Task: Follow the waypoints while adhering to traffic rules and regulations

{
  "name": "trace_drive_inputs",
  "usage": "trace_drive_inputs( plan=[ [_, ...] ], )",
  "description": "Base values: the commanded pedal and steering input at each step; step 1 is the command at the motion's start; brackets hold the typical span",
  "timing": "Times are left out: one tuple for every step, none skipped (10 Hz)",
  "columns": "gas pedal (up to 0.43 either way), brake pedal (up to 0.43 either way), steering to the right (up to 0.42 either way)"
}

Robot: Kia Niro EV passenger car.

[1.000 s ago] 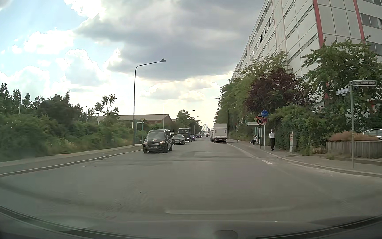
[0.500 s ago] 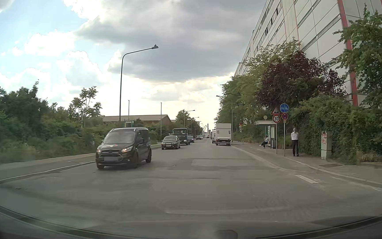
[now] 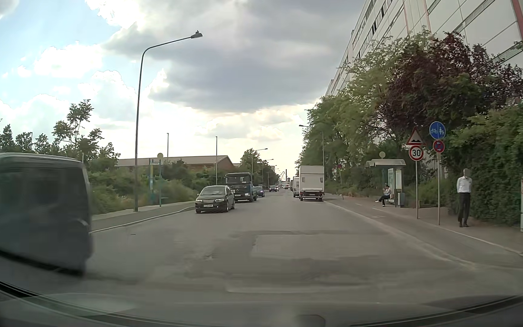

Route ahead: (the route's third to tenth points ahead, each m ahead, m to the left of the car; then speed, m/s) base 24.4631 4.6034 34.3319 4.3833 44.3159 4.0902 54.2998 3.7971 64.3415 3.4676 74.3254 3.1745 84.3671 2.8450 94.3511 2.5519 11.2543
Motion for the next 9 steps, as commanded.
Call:
trace_drive_inputs(
  plan=[
    [0.067,0.03,-0.003],
    [0.067,0.03,-0.004],
    [0.067,0.03,-0.003],
    [0.079,0.03,-0.004],
    [0.079,0.03,-0.004],
    [0.079,0.03,-0.004],
    [0.079,0.03,-0.004],
    [0.087,0.03,-0.004],
    [0.079,0.03,-0.004]
  ],
)
